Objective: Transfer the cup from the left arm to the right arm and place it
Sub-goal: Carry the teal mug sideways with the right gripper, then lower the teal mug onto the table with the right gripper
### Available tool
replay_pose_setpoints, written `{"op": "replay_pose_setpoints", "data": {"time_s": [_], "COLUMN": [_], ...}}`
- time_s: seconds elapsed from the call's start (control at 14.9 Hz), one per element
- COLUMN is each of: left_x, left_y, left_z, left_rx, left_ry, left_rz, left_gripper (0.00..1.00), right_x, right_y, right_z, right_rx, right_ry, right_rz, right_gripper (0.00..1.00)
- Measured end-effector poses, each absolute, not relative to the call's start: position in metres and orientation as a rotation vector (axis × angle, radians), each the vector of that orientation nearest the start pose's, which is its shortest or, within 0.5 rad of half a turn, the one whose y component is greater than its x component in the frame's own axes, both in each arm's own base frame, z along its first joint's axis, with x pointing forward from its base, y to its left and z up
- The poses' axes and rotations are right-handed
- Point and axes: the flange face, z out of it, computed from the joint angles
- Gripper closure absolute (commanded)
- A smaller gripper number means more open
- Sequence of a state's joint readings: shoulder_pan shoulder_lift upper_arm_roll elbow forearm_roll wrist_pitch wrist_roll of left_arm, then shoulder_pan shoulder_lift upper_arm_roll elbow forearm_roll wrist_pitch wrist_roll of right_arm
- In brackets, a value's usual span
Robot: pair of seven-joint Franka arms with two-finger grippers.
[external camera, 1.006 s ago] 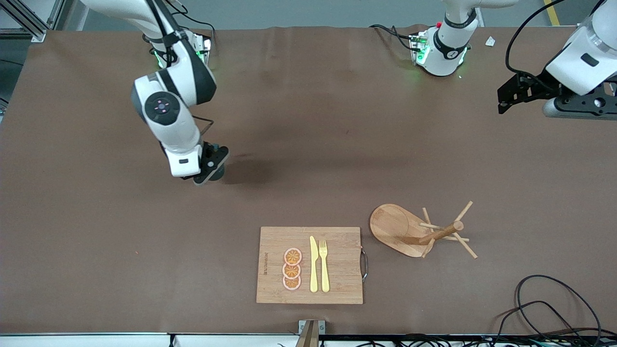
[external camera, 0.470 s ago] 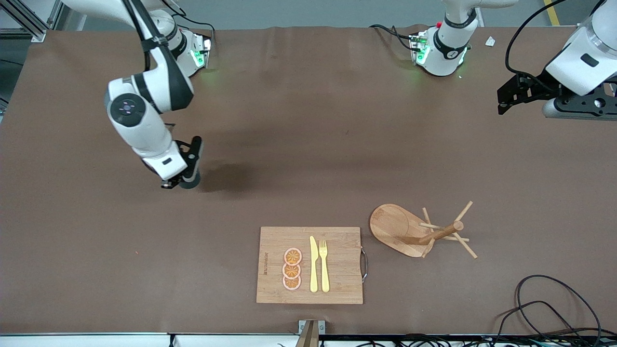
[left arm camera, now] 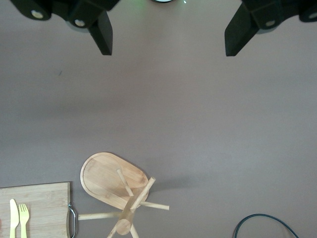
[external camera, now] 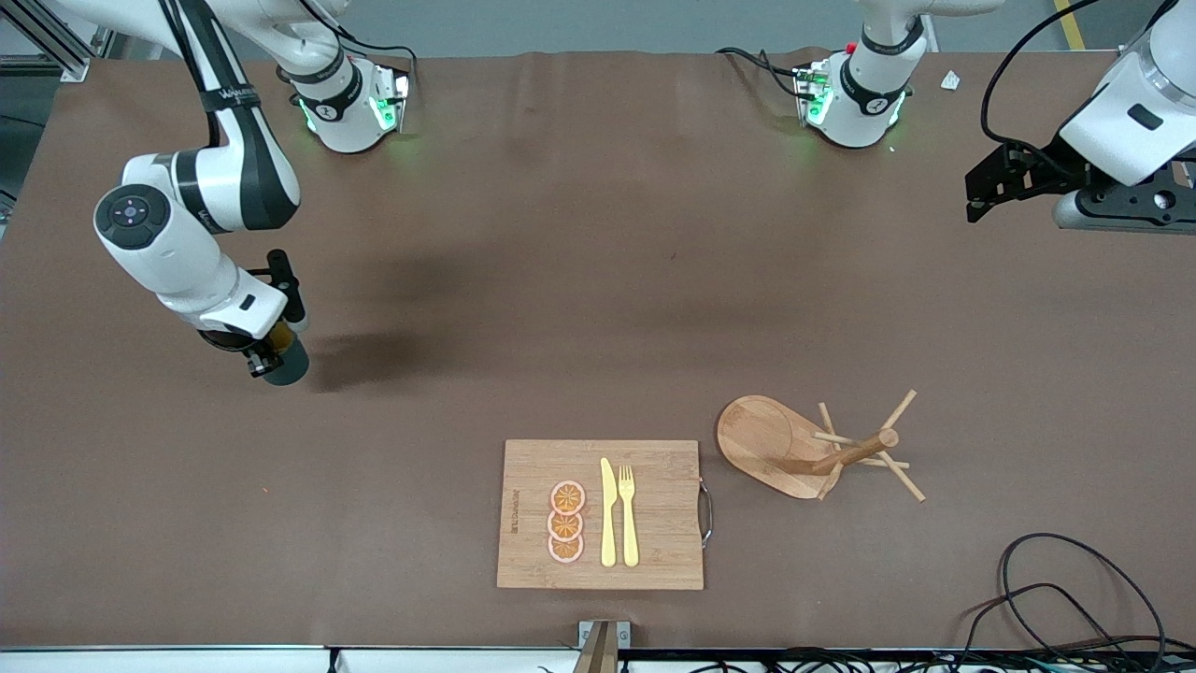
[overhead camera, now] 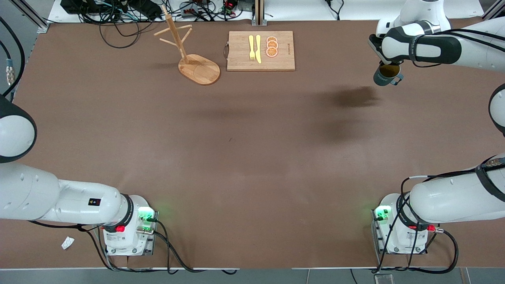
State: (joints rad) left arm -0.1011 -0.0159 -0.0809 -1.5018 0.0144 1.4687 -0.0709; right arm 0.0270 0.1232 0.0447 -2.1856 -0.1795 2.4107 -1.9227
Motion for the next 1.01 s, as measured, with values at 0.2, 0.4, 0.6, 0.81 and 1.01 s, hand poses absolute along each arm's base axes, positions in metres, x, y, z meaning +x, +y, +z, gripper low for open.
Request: {"op": "replay_pose_setpoints", "data": {"time_s": [0.2,0.4,0.6,0.81,1.01], "left_x": [0.532,0.536,0.542,0.546,0.553], "left_y": [-0.097,-0.092,-0.080,-0.073,-0.076], "left_z": [0.658,0.659,0.660,0.661,0.654], "left_rx": [-3.121,-3.125,-3.128,-3.130,-3.131], "left_ry": [0.171,0.156,0.121,0.100,0.105], "left_rz": [0.005,-0.033,-0.070,-0.100,-0.125], "left_gripper": [0.00,0.00,0.00,0.00,0.00], "right_x": [0.546,0.532,0.526,0.525,0.525], "right_y": [0.042,0.041,0.034,0.007,0.001], "right_z": [0.322,0.297,0.287,0.274,0.270], "right_rx": [1.318,1.297,1.259,1.210,1.165], "right_ry": [2.756,2.886,2.977,3.037,3.061], "right_rz": [-0.043,-0.030,-0.027,-0.024,-0.018], "right_gripper": [1.00,1.00,1.00,1.00,1.00]}}
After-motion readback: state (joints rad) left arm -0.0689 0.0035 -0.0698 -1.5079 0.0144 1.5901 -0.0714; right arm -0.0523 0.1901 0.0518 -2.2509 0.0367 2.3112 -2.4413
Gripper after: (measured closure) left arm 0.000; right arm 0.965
